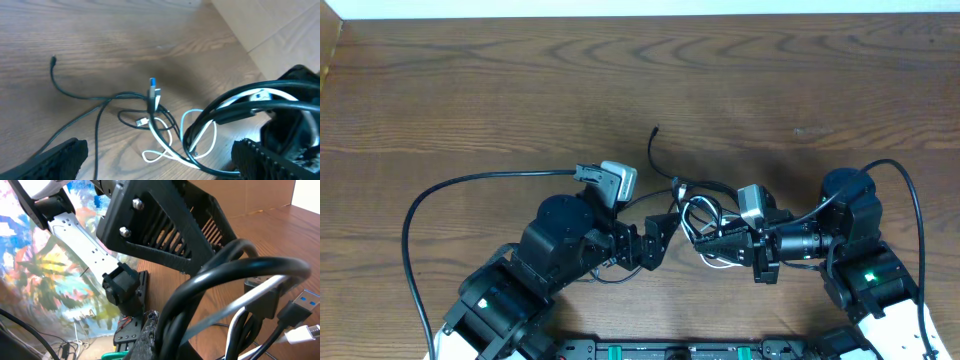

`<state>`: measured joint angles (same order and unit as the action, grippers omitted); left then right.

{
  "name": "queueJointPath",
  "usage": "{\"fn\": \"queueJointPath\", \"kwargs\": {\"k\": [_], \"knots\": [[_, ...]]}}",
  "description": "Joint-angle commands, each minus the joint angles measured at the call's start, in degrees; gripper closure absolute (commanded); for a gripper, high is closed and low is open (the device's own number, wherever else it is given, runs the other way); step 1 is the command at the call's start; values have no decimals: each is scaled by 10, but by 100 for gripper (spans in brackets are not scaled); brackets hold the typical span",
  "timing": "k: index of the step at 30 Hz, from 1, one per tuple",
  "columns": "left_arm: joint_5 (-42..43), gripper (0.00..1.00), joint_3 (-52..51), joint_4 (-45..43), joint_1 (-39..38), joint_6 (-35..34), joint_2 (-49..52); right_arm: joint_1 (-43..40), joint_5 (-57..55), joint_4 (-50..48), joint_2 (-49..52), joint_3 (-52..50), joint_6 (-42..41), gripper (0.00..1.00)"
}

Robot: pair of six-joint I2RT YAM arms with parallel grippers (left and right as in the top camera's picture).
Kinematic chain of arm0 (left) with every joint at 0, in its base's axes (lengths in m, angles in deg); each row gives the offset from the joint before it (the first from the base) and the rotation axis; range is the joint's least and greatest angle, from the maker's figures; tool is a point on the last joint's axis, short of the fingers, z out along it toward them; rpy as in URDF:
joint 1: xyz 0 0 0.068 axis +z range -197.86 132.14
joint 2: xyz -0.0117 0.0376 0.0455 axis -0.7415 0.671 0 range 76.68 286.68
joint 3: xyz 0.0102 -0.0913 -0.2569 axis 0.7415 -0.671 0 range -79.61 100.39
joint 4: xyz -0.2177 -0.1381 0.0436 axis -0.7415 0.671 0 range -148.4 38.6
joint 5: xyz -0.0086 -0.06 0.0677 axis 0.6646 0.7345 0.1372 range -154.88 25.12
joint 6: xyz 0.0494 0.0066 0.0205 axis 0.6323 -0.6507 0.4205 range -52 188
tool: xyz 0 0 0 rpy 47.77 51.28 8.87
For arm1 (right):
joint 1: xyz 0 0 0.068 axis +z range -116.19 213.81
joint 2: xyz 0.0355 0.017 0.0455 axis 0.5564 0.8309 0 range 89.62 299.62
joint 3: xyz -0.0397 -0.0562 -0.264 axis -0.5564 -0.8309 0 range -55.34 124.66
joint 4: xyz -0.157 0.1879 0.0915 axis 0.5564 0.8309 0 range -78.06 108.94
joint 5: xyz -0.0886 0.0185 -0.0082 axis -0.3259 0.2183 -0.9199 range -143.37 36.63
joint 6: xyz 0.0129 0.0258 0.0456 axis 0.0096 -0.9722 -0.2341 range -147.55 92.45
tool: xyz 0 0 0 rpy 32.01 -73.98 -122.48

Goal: Untangle cables

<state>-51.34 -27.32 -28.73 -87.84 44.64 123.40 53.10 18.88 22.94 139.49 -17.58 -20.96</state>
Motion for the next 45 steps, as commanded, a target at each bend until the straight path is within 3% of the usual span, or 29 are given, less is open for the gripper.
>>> {"fn": "queueJointPath", "kwargs": {"k": [1, 9, 45], "knots": [[15, 4, 2, -10, -2, 14, -4, -2, 10, 0, 0, -1, 12, 99], [15, 3, 2, -15, -2, 62, 22, -1, 26, 0, 0, -1, 12, 99], [30, 6, 2, -91, -2, 61, 68, -1, 32, 15, 0, -1, 12, 99]]}}
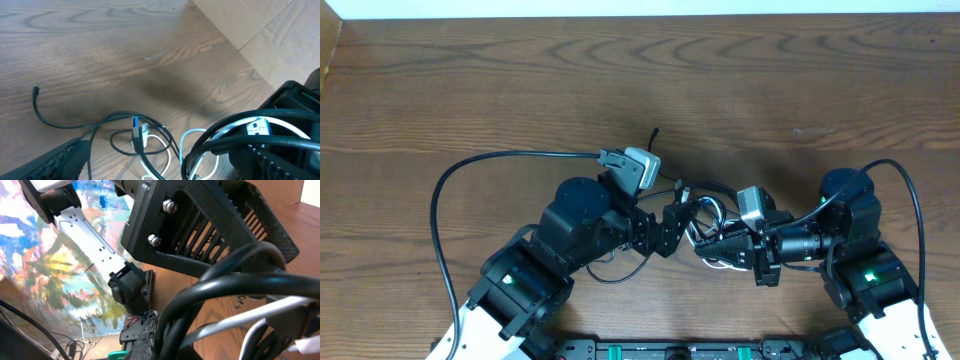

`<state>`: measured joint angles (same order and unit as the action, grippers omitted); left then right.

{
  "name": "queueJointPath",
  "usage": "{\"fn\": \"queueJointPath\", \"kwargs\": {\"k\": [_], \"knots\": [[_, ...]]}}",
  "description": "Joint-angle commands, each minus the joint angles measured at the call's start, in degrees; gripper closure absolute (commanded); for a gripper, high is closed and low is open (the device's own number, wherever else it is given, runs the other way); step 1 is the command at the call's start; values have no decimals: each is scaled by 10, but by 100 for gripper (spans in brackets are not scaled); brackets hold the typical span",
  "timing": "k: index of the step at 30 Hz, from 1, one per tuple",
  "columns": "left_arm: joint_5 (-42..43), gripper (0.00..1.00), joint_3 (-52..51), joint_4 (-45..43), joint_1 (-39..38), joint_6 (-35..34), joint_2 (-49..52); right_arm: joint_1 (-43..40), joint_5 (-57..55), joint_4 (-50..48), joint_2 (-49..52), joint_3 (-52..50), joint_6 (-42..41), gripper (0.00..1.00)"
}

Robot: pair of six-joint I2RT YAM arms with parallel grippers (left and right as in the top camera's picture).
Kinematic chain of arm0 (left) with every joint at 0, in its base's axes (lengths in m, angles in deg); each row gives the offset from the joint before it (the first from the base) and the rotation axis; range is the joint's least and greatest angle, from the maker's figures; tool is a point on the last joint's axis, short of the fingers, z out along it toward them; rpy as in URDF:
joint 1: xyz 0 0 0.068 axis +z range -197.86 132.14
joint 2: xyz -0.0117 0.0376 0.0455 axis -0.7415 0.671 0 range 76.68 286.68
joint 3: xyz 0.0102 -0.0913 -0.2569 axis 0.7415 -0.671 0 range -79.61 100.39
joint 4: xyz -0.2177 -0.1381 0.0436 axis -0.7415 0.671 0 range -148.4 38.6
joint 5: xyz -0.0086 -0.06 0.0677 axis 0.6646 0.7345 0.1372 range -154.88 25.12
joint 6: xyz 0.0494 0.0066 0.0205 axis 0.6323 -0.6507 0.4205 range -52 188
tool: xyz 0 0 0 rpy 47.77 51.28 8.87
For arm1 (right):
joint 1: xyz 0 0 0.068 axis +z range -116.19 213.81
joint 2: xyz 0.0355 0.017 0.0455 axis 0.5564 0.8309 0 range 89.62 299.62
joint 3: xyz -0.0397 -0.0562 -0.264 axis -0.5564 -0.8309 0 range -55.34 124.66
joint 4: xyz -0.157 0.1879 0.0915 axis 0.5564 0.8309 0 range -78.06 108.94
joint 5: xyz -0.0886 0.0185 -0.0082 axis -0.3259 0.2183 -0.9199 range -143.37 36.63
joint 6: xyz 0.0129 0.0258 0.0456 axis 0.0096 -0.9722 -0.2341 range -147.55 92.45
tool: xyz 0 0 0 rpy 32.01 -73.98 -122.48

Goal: Untangle cables

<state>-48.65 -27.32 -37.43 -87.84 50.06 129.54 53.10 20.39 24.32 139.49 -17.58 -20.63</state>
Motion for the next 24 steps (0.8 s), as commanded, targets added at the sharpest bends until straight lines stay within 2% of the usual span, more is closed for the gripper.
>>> {"fn": "queueJointPath", "kwargs": {"k": [1, 11, 17, 24], "knots": [[7, 7, 2, -4, -2, 7, 9, -1, 17, 1, 0, -1, 9, 99], [76, 6, 2, -10, -2, 7, 34, -1, 16, 1, 0, -1, 9, 99], [148, 7, 2, -32, -2, 7, 33, -1, 12, 0, 0, -1, 9, 99], [155, 6, 2, -35, -2, 8, 33, -1, 12, 0, 0, -1, 9, 99]]}}
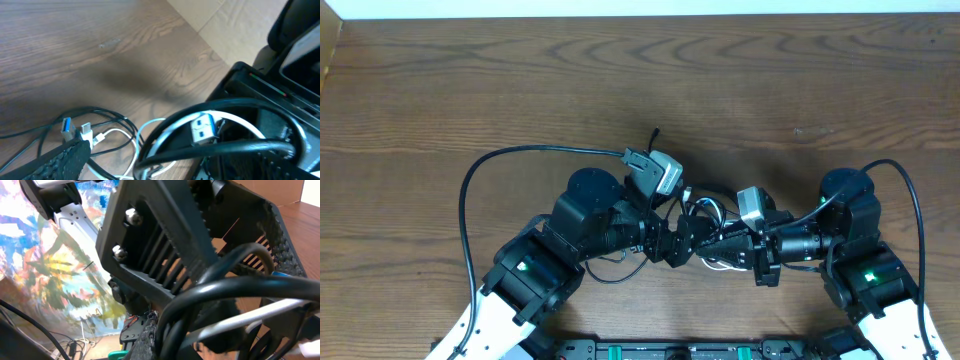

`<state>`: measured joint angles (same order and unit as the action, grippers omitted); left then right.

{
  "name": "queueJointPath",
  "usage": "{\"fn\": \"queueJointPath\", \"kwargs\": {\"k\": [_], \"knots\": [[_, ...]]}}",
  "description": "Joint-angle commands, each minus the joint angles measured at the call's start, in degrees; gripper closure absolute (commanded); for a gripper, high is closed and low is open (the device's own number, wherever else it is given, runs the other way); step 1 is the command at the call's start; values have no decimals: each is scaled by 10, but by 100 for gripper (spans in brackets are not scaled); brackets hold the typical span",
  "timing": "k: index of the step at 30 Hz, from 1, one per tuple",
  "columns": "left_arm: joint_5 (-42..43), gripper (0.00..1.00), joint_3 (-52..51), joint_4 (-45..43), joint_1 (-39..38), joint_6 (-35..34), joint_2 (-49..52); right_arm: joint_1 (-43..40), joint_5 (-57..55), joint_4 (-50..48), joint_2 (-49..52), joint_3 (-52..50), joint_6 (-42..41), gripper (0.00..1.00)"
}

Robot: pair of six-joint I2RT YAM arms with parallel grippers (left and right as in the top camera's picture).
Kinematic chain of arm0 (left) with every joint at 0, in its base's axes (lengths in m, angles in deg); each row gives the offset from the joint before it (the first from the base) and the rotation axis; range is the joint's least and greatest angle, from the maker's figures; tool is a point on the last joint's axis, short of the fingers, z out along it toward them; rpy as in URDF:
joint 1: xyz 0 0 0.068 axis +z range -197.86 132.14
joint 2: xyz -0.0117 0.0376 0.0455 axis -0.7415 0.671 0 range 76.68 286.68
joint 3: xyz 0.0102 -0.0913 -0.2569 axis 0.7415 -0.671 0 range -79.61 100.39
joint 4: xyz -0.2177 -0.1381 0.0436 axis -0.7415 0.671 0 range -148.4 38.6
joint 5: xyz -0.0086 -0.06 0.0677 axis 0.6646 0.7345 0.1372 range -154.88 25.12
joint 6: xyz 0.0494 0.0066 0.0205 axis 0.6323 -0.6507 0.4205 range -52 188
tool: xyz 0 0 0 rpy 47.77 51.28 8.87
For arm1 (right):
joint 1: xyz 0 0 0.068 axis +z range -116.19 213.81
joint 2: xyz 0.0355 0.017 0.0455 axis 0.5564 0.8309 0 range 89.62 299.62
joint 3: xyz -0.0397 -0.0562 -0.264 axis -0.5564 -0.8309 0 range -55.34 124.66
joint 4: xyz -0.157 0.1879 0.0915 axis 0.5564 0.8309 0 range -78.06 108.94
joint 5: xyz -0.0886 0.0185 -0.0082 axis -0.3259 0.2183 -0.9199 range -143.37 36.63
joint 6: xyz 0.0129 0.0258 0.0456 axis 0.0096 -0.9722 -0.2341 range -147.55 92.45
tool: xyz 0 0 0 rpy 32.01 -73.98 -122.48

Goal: Untangle cables

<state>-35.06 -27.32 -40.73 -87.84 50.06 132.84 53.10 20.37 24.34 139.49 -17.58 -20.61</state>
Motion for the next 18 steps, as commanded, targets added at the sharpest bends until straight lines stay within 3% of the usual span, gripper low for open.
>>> {"fn": "queueJointPath", "kwargs": {"k": [1, 5, 13, 18], "knots": [[19, 7, 2, -2, -2, 8, 0, -1, 12, 0, 0, -1, 9, 99], [11, 6, 2, 0, -2, 8, -1, -1, 7, 1, 0, -1, 8, 99], [-125, 6, 2, 58, -2, 7, -33, -1, 1, 3, 0, -1, 8, 99], [-168, 6, 2, 65, -2, 7, -66, -1, 1, 3, 0, -1, 8, 99]]}}
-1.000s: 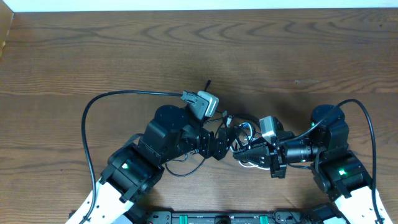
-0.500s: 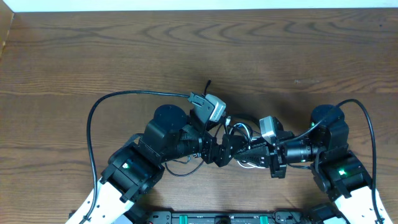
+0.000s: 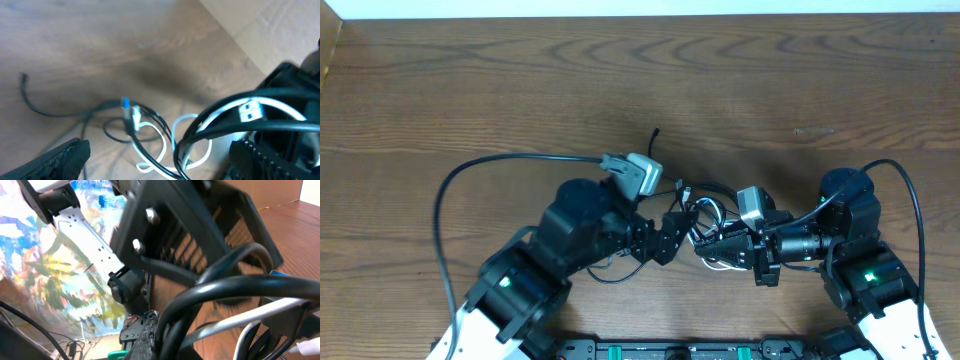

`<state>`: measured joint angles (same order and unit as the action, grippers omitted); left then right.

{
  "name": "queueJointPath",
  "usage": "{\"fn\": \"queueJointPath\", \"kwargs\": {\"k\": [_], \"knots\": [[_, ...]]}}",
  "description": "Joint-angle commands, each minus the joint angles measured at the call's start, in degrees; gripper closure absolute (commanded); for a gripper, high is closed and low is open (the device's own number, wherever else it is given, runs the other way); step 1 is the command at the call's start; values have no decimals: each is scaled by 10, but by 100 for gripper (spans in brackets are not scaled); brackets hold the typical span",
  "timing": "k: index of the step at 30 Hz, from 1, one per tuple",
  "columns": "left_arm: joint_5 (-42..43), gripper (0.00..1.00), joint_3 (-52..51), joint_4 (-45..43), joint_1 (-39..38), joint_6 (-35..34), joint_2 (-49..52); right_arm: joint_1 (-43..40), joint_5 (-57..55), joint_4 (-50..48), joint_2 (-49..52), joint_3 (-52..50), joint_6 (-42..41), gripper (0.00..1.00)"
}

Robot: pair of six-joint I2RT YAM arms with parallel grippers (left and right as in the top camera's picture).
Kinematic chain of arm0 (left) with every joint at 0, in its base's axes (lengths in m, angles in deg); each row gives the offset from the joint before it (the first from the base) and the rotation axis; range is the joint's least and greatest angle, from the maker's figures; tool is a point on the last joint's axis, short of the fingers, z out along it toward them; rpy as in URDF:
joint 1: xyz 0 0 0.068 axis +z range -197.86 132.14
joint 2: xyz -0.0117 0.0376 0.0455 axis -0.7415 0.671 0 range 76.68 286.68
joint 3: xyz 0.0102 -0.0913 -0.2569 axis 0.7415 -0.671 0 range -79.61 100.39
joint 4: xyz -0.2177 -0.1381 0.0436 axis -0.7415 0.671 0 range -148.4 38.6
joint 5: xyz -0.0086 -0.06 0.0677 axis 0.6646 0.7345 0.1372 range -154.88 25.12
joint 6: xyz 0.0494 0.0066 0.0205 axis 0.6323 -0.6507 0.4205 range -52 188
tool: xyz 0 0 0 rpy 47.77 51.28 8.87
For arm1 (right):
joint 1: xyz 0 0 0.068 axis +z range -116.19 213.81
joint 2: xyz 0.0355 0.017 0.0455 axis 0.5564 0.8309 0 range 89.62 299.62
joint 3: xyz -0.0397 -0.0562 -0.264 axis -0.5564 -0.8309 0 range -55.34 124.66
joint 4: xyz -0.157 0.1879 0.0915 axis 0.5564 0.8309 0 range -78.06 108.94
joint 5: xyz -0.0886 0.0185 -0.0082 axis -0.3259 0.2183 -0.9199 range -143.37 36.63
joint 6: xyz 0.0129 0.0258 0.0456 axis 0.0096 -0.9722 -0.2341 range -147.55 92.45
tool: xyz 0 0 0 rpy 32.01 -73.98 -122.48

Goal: Untangle cables

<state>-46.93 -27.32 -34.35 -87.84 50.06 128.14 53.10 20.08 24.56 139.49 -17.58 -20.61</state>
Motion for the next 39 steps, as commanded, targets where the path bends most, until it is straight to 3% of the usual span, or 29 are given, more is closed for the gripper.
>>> {"fn": "queueJointPath", "kwargs": {"k": [1, 15, 19, 26, 39], "knots": [[-61, 6, 2, 1, -2, 7, -26, -1, 4, 1, 0, -1, 8, 99], [-96, 2, 2, 17, -2, 15, -40, -1, 7, 31, 0, -1, 9, 99], [-93, 2, 2, 21, -2, 19, -40, -1, 47, 46, 0, -1, 63, 99], [25, 2, 2, 28, -2, 84, -40, -1, 80, 44, 0, -1, 94, 99], [60, 3, 2, 24, -2, 94, -21, -1, 84, 44, 0, -1, 94, 99]]}}
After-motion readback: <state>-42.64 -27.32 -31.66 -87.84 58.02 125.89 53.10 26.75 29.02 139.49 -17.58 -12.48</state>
